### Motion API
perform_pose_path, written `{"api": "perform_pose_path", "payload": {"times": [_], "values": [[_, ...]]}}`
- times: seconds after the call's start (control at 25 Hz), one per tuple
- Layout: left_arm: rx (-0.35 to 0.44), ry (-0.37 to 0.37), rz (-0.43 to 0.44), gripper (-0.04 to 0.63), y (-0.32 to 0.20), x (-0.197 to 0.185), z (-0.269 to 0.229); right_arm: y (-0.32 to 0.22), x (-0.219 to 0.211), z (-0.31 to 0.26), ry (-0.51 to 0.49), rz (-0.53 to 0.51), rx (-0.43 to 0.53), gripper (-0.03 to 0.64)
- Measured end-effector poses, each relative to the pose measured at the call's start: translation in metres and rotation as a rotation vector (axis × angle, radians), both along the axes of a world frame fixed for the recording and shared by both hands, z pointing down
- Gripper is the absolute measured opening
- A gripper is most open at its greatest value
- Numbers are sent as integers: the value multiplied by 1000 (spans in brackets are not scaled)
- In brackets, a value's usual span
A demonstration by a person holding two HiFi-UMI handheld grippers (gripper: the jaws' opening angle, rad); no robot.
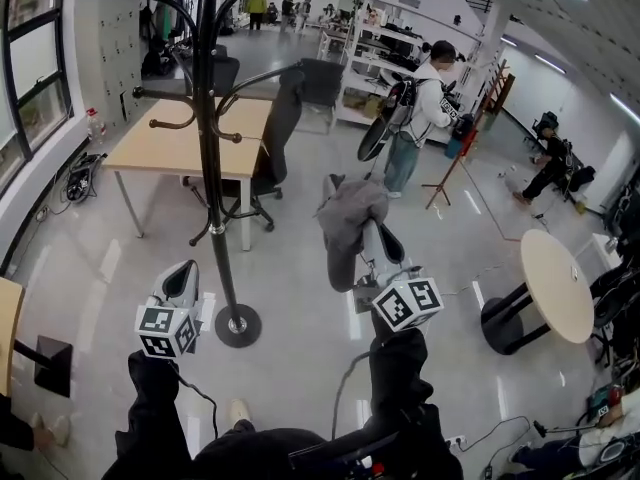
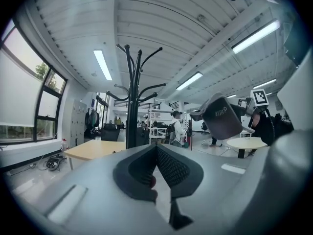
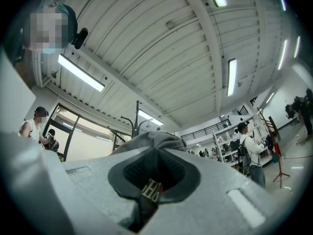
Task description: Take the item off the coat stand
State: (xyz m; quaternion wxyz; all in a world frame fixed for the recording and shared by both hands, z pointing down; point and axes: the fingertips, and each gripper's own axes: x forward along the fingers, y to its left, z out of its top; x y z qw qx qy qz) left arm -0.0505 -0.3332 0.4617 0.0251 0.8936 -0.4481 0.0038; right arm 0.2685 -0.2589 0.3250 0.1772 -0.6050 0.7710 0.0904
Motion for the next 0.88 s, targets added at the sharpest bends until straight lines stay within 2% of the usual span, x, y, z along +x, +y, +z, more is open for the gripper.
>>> {"api": "perform_pose_path", "payload": {"times": [0.4,0.88], "values": [[35,-16,14,2,32,21,-10,26,-5,63,0,-30,-81,17],[36,-25,22,2,62,33,-9,60,-14,91,-14,-60,-113,17]]}}
